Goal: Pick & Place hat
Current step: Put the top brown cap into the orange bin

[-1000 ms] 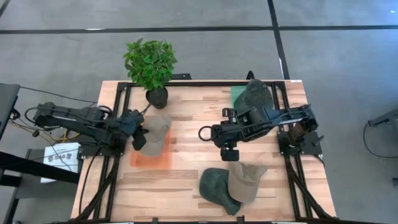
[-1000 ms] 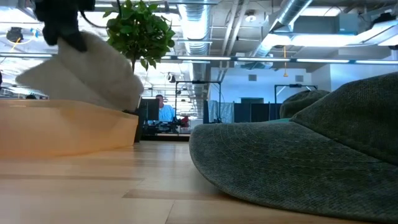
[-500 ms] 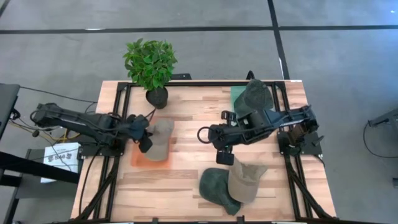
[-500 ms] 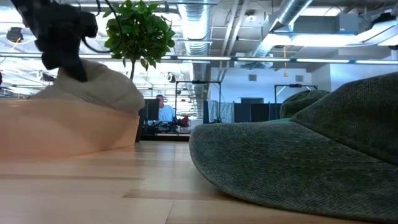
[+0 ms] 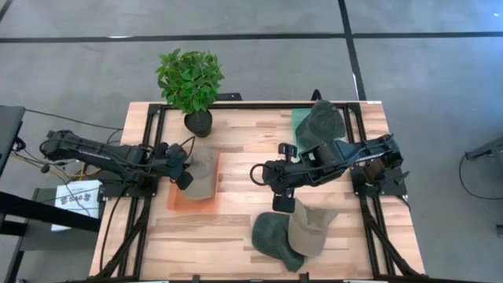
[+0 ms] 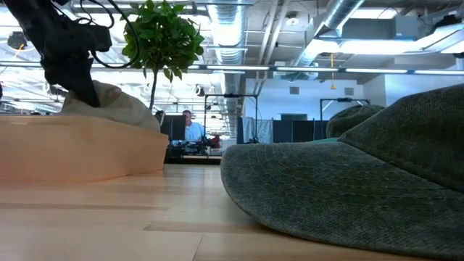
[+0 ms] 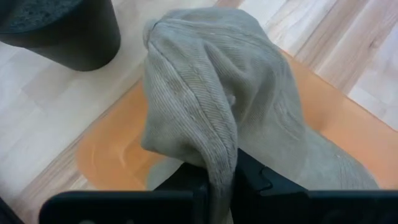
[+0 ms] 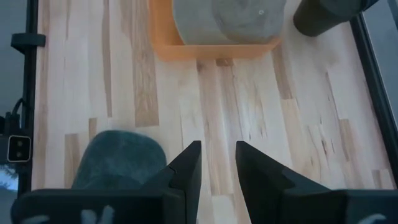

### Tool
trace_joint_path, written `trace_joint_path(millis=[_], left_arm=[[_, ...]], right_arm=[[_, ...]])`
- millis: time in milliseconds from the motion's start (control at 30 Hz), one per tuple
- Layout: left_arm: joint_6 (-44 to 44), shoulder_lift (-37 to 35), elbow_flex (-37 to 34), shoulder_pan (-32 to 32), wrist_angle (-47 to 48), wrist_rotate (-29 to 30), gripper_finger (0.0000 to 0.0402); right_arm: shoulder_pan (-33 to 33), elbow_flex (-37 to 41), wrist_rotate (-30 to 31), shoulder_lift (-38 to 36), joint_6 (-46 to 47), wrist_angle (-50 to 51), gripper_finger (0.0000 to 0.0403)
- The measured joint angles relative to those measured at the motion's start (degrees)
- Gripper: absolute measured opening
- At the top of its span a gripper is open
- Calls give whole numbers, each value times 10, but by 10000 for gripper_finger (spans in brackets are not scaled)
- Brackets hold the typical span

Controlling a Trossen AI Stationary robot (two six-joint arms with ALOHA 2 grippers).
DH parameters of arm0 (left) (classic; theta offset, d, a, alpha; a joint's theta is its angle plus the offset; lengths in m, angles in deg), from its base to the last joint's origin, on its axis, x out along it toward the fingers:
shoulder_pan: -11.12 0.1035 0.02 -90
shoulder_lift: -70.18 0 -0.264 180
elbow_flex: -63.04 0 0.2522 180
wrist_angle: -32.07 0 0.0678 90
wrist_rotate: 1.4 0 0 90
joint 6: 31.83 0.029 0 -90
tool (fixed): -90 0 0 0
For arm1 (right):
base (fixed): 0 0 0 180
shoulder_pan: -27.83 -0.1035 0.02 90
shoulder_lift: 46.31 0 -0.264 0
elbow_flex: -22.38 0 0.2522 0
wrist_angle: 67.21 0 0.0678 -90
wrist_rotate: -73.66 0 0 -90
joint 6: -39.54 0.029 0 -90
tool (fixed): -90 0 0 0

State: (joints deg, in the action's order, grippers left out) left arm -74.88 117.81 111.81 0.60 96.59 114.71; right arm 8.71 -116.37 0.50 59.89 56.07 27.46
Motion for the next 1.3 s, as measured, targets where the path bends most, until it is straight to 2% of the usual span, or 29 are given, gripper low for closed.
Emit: trace_joint_path(millis=[267, 600, 800, 1000, 1300], left_arm=[[0, -2, 0, 0, -3, 2, 73], [8, -2, 0, 0, 17, 3, 168], [29, -2, 0, 0, 37, 5, 211], [30, -2, 4, 0, 60, 7, 231], [17, -2, 73, 0, 140, 3, 234]], right_arm=[[0, 0, 0, 0, 0, -9, 90], [0, 0, 0, 0, 0, -36, 90], [1, 0, 0, 0, 0, -36, 90], [2, 0, 5, 0, -1, -36, 90], [14, 0, 13, 0, -5, -36, 90]])
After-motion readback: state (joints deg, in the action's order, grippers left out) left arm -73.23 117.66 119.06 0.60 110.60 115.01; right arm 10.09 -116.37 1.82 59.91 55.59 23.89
